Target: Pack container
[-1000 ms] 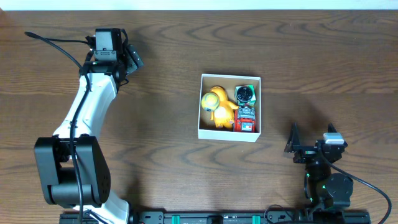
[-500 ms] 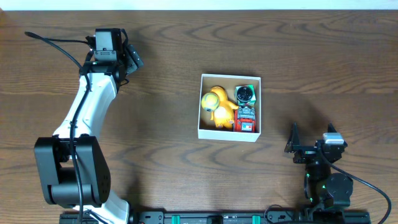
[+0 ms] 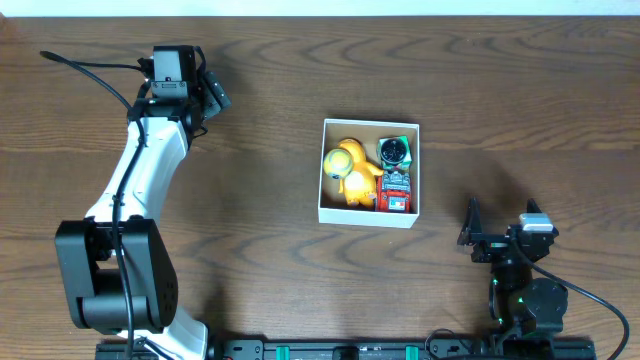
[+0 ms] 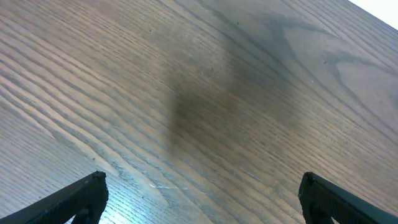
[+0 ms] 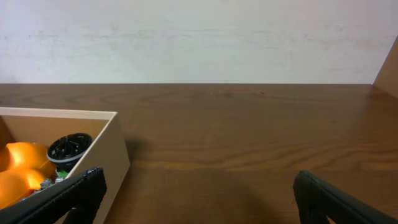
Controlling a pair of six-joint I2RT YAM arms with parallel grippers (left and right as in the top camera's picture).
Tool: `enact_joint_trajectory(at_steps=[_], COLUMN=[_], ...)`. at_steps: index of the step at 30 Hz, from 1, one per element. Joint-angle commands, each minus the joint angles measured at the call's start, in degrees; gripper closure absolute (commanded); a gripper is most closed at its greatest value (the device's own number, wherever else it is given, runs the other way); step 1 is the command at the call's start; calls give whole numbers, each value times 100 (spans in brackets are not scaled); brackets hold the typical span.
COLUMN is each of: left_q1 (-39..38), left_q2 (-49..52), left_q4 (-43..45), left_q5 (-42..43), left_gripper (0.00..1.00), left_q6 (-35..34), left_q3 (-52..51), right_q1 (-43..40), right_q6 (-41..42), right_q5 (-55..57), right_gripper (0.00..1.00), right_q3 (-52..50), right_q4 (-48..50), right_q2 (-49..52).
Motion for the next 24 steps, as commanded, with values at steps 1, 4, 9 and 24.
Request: enact_joint_trajectory(at_steps=[1,4,9,24], left_q1=[11,9,11,37], left_q2=[-116,-116,-116,-820], left_q4=[-96,-293,-348,273], left_q5=[-66,-66,-66,-68], left_gripper=[2,2,2,2], left_q6=[-31,-33,-31,-31], left_q3=[26,26,26,26], right_q1=[46,46,46,46], right_q6=[-66,-66,-63,-66], right_q5=[-33,-33,-33,-33], right_gripper=[1,1,1,1], right_q3=[-13,-13,-13,-13], right_q4=[-20,-20,-22,-22], right_q2=[-37,-37,-37,-37])
